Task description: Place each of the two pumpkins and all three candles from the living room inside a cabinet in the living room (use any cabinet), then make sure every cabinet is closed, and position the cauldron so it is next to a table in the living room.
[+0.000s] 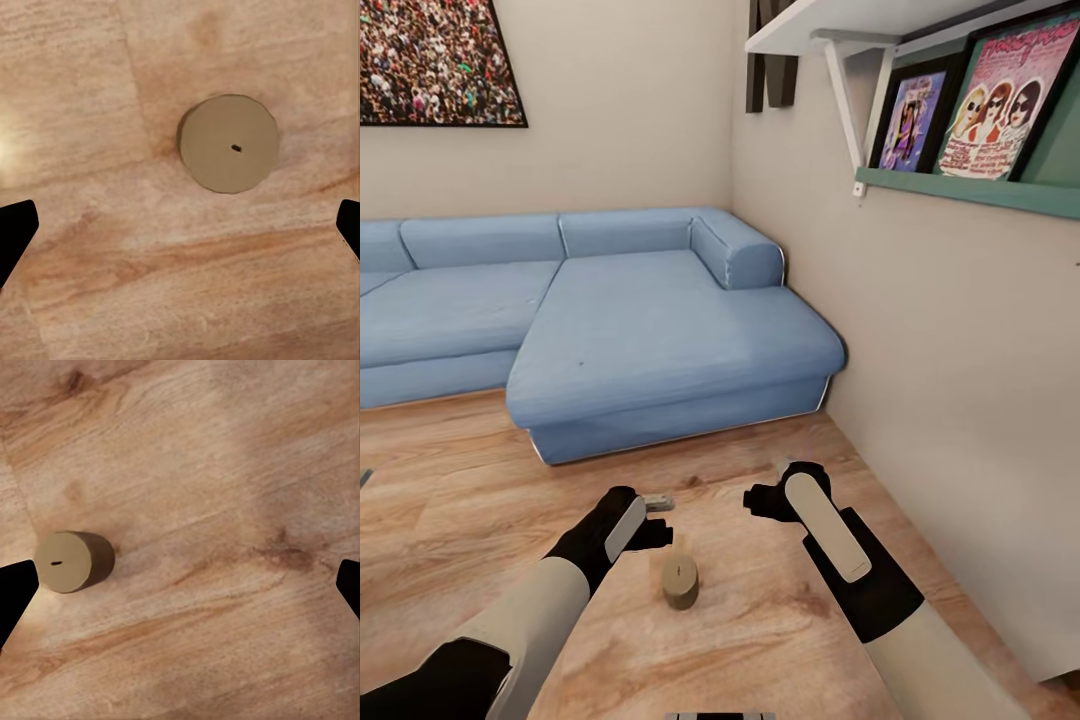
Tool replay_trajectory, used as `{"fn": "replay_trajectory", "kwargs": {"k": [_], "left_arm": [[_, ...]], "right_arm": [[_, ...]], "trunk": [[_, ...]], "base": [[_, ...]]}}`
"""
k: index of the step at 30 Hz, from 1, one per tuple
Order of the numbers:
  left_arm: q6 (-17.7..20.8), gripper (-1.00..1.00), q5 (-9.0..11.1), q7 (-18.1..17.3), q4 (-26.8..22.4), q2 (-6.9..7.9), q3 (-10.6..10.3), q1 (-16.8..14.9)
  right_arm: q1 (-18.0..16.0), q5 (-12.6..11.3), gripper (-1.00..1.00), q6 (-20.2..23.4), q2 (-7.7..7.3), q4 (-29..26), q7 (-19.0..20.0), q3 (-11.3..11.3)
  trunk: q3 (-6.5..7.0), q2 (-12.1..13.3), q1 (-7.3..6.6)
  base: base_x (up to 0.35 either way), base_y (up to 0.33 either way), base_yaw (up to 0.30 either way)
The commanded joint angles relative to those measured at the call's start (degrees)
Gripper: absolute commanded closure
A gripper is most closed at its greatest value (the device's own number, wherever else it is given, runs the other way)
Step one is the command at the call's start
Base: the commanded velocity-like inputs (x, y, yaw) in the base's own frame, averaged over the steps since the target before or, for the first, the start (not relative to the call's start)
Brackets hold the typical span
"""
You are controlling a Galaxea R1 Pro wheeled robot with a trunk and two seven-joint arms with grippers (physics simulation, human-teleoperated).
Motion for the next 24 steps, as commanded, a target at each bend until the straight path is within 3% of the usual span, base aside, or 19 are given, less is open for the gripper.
{"fn": "replay_trajectory", "kwargs": {"k": [1, 24], "left_arm": [[0.14, -1.0, 0.61, 0.51, -0.07, 0.04, -0.28, -0.03], [0.15, -1.0, 0.6, 0.43, -0.08, 0.02, -0.26, -0.03]], "right_arm": [[-0.06, -0.47, -1.0, 0.38, 0.0, -0.03, -0.58, 0.03], [-0.05, -0.47, -1.0, 0.38, 0.0, 0.0, -0.59, 0.06]], "trunk": [[-0.05, -0.02, 0.01], [-0.05, -0.02, 0.01]], "base": [[0.181, 0.0, 0.0], [0.092, -0.043, 0.0]]}}
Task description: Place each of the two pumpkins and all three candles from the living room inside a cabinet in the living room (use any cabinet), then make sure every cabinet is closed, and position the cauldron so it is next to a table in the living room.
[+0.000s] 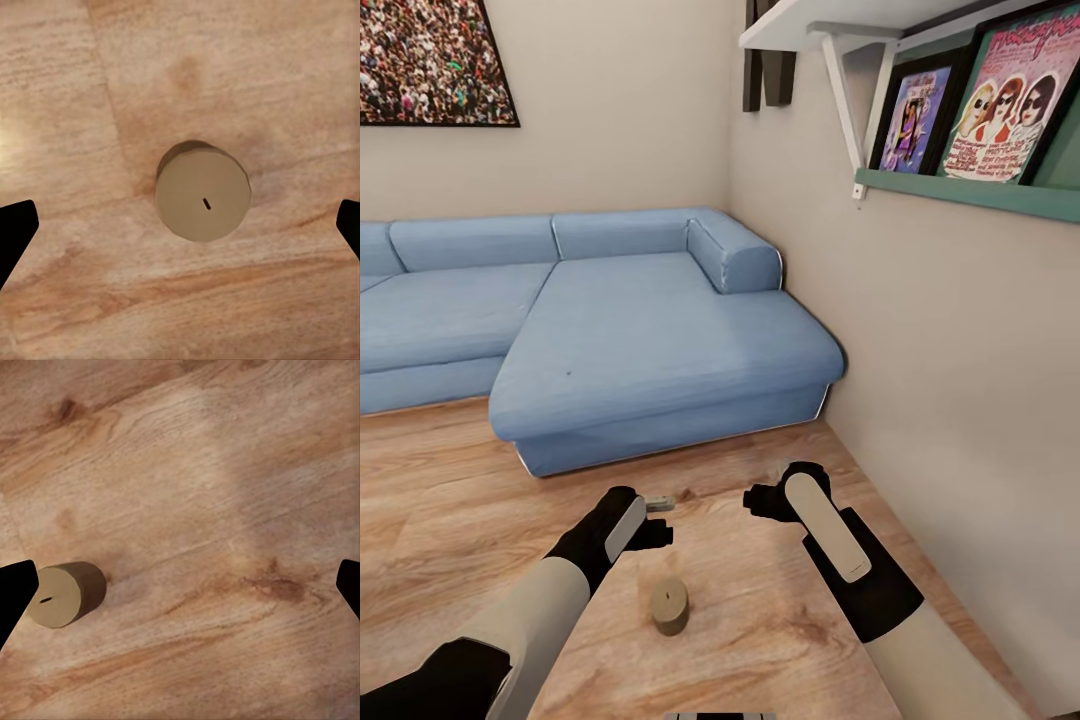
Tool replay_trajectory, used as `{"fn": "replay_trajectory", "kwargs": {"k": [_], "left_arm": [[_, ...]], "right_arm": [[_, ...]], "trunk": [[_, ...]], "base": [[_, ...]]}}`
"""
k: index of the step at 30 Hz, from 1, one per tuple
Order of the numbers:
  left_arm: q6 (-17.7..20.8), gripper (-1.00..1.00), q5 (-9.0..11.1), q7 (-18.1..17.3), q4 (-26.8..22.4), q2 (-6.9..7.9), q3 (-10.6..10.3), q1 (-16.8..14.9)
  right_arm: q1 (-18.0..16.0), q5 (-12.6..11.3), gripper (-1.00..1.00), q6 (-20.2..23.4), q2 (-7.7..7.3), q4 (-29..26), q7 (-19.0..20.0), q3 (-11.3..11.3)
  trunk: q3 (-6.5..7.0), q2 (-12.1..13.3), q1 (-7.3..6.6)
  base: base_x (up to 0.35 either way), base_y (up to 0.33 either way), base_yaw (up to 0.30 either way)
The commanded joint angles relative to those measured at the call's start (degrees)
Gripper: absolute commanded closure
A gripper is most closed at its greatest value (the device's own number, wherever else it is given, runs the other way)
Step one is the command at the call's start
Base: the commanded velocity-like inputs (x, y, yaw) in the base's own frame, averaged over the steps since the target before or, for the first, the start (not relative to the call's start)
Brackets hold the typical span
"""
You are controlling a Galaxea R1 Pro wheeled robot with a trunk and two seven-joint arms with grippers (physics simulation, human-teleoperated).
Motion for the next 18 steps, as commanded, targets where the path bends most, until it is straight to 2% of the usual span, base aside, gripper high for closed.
{"fn": "replay_trajectory", "kwargs": {"k": [1, 3, 9, 18], "left_arm": [[0.13, -1.0, 0.59, 0.51, -0.07, 0.04, -0.29, -0.03], [0.13, -1.0, 0.61, 0.51, -0.07, 0.04, -0.27, -0.03], [-0.09, -1.0, 0.55, 0.51, -0.07, 0.04, -0.3, -0.03], [-2.59, -1.0, 0.52, 0.04, -0.07, 0.12, -0.34, -0.01]], "right_arm": [[-0.06, -0.47, -1.0, 0.38, 0.0, -0.05, -0.58, 0.03], [-0.06, -0.47, -1.0, 0.38, 0.0, -0.03, -0.56, 0.03], [-0.06, -0.47, -1.0, 0.38, 0.0, -0.02, -0.58, 0.03], [-0.05, -0.47, -1.0, 0.38, 0.0, -0.02, -0.58, 0.03]], "trunk": [[-0.05, -0.02, -0.01], [-0.05, -0.02, -0.01], [-1.38, -0.1, 0.14], [-3.38, -0.22, 0.38]], "base": [[0.006, -0.004, 0.0], [0.004, -0.003, 0.0], [0.001, 0.0, 0.0], [0.0, 0.0, 0.0]]}}
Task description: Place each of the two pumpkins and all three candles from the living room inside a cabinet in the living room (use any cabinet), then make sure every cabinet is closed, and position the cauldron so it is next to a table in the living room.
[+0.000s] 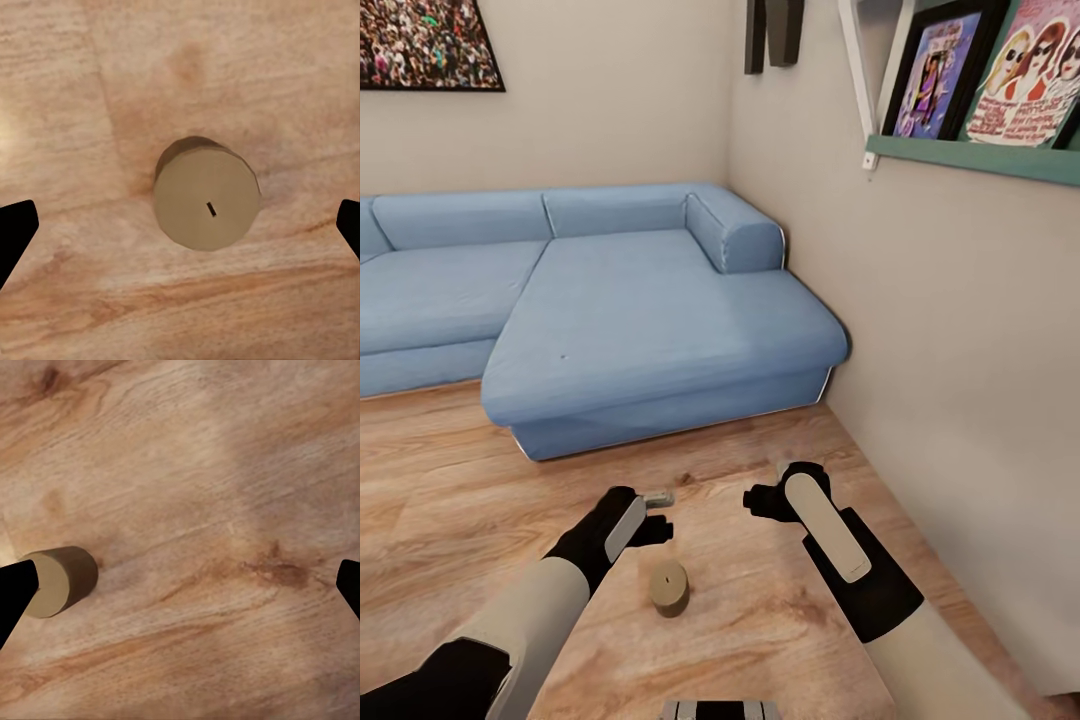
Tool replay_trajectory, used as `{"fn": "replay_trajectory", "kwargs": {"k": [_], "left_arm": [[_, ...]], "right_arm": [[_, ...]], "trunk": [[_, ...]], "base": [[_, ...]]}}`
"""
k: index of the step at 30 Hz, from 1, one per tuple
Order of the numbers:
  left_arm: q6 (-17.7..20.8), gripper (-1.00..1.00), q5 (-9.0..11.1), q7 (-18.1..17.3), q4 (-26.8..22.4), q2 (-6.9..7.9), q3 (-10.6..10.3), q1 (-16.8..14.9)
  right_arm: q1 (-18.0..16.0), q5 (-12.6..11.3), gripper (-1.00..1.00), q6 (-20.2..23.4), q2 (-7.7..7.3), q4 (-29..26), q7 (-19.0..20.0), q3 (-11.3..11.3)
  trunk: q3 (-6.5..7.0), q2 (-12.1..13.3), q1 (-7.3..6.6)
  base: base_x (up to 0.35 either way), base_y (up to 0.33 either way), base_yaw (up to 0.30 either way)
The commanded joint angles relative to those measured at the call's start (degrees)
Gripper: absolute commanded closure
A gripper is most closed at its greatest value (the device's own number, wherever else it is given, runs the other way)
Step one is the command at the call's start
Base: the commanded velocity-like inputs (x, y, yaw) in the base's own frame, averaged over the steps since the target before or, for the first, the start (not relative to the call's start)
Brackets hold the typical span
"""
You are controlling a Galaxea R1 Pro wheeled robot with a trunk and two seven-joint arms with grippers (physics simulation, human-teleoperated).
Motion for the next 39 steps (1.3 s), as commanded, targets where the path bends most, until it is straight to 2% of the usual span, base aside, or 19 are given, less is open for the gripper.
{"fn": "replay_trajectory", "kwargs": {"k": [1, 9, 17, 24, 27, 30, 33, 35, 39], "left_arm": [[0.05, -1.0, 0.58, 0.22, -0.07, 0.04, -0.29, -0.01], [-1.32, -1.0, 0.53, -2.25, -0.01, 0.19, -1.53, 0.04], [-1.63, -1.0, 0.51, -2.53, -0.04, 0.28, -2.33, 0.04], [-4.13, -1.0, 0.45, -2.59, 0.01, 0.31, -3.28, 0.04], [-4.62, -1.0, 0.44, -2.62, -0.01, 0.36, -3.44, 0.04], [-4.93, -1.0, 0.44, -2.64, -0.05, 0.38, -3.5, 0.04], [-5.1, -1.0, 0.44, -2.64, -0.07, 0.39, -3.53, 0.04], [-5.17, -1.0, 0.44, -2.64, -0.07, 0.36, -3.54, 0.04], [-5.23, -1.0, 0.44, -2.65, -0.07, 0.38, -3.55, 0.04]], "right_arm": [[-0.06, -0.47, -1.0, 0.38, 0.0, -0.04, -0.58, 0.03], [-0.06, -0.47, -1.0, 0.38, 0.0, -0.05, -0.56, 0.03], [-0.07, -0.47, -1.0, 0.38, 0.0, -0.04, -0.57, 0.03], [-0.06, -0.48, -1.0, 0.38, -0.02, -0.09, -0.55, 0.03], [-0.04, -0.55, -1.0, 0.4, -0.06, -0.59, -0.55, -0.01], [0.11, -0.53, -1.0, 0.39, -0.25, -3.74, -0.57, -0.06], [3.1, -0.39, -1.0, 0.38, -0.44, -10.25, -0.6, -0.31], [4.94, -0.34, -1.0, 0.38, -0.48, -11.92, -0.6, -0.49], [6.24, -0.31, -1.0, 0.38, -0.51, -13.09, -0.59, -0.67]], "trunk": [[-0.28, -0.04, 0.01], [-2.05, -0.15, 0.22], [-3.82, -0.25, 0.42], [-5.37, -0.35, 0.6], [-5.37, -0.35, 0.6], [-5.37, -0.35, 0.6], [-5.37, -0.35, 0.6], [-5.59, -0.36, 0.63], [-6.48, -0.41, 0.73]], "base": [[0.0, 0.0, 0.0], [0.0, 0.0, 0.0], [0.0, 0.0, 0.0], [0.0, 0.0, 0.0], [0.0, 0.0, 0.0], [0.0, 0.0, 0.0], [0.0, 0.0, 0.0], [0.0, 0.0, 0.0], [0.0, 0.0, 0.0]]}}
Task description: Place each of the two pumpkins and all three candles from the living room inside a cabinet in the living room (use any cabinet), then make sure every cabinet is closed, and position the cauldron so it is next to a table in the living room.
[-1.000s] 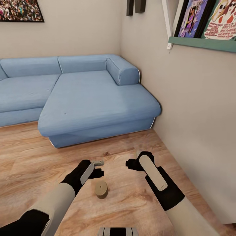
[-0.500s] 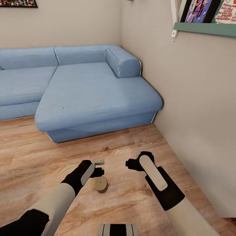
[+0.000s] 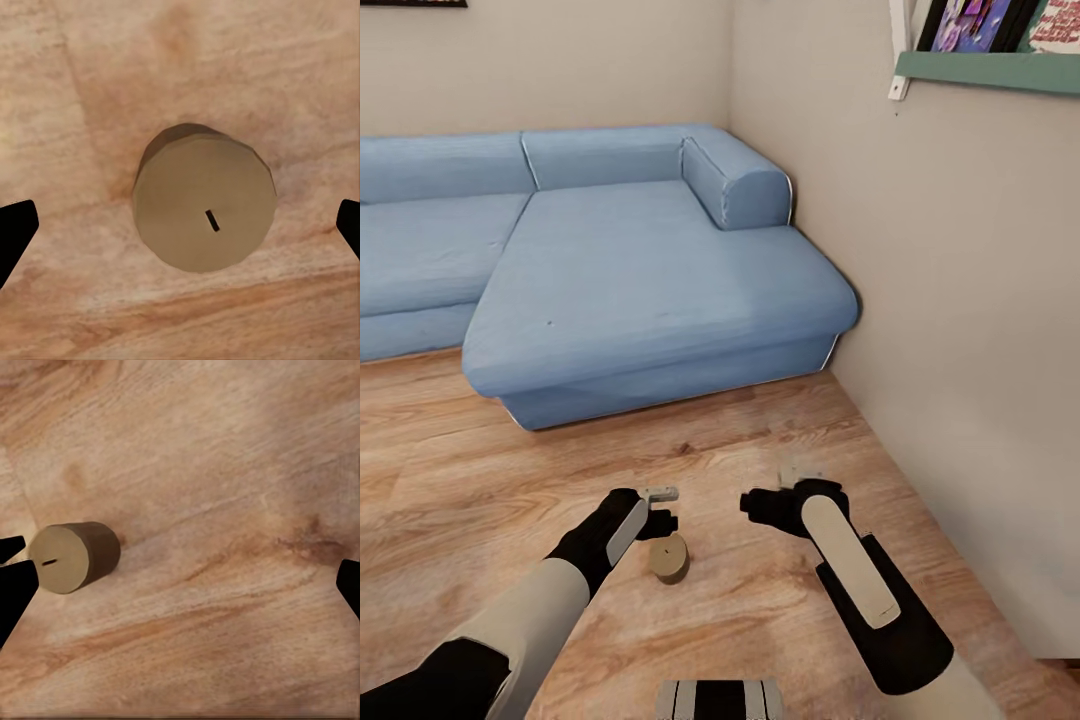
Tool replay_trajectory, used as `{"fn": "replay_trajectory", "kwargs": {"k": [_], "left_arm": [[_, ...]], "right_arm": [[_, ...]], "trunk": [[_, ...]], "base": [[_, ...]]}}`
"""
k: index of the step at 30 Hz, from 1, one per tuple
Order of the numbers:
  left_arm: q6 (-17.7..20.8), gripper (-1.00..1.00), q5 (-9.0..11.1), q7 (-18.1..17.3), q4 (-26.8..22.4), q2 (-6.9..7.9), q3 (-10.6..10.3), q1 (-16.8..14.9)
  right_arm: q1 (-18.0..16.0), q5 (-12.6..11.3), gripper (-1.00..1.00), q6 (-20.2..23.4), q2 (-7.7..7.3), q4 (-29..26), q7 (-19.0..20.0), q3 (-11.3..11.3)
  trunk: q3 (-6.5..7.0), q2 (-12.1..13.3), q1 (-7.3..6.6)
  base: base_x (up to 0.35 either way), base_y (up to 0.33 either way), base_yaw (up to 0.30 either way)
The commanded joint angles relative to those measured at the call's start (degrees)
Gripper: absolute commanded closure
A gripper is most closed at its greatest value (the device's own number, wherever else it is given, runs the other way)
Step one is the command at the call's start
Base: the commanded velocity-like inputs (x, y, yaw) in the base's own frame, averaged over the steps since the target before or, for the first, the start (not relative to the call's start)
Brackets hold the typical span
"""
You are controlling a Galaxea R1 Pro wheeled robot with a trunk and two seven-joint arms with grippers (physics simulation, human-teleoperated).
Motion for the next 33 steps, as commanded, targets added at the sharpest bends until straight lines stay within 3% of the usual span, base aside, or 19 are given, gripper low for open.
{"fn": "replay_trajectory", "kwargs": {"k": [1, 8, 18, 24, 33], "left_arm": [[-0.06, -1.0, 0.61, 0.5, -0.08, 0.05, -0.3, -0.03], [-1.58, -1.0, 0.61, 0.5, -0.08, 0.06, -0.3, -0.03], [-2.67, -1.0, 0.61, -0.49, -0.08, 0.04, -0.33, 0.03], [-2.75, -1.0, 0.61, -1.24, -0.02, 0.07, -2.04, 0.03], [-2.73, -1.0, 0.68, -1.34, 0.12, 0.14, -2.39, -0.02]], "right_arm": [[0.18, -0.46, -1.0, 0.39, 0.0, -0.26, -0.58, -0.02], [0.61, -0.45, -1.0, 0.39, 0.0, -0.59, -0.58, -0.07], [0.67, -0.45, -1.0, 0.39, 0.0, -0.54, -0.61, -0.08], [0.67, -0.45, -1.0, 0.39, 0.0, -0.52, -0.61, -0.08], [0.67, -0.45, -1.0, 0.41, 0.0, -0.41, -0.64, -0.08]], "trunk": [[-0.27, -0.04, 0.01], [-1.82, -0.13, 0.19], [-1.82, -0.13, 0.19], [-1.82, -0.13, 0.19], [-1.82, -0.13, 0.19]], "base": [[0.0, 0.0, 0.0], [0.0, 0.0, 0.0], [0.011, -0.006, 0.0], [0.109, -0.093, 0.0], [0.035, 0.002, 0.0]]}}
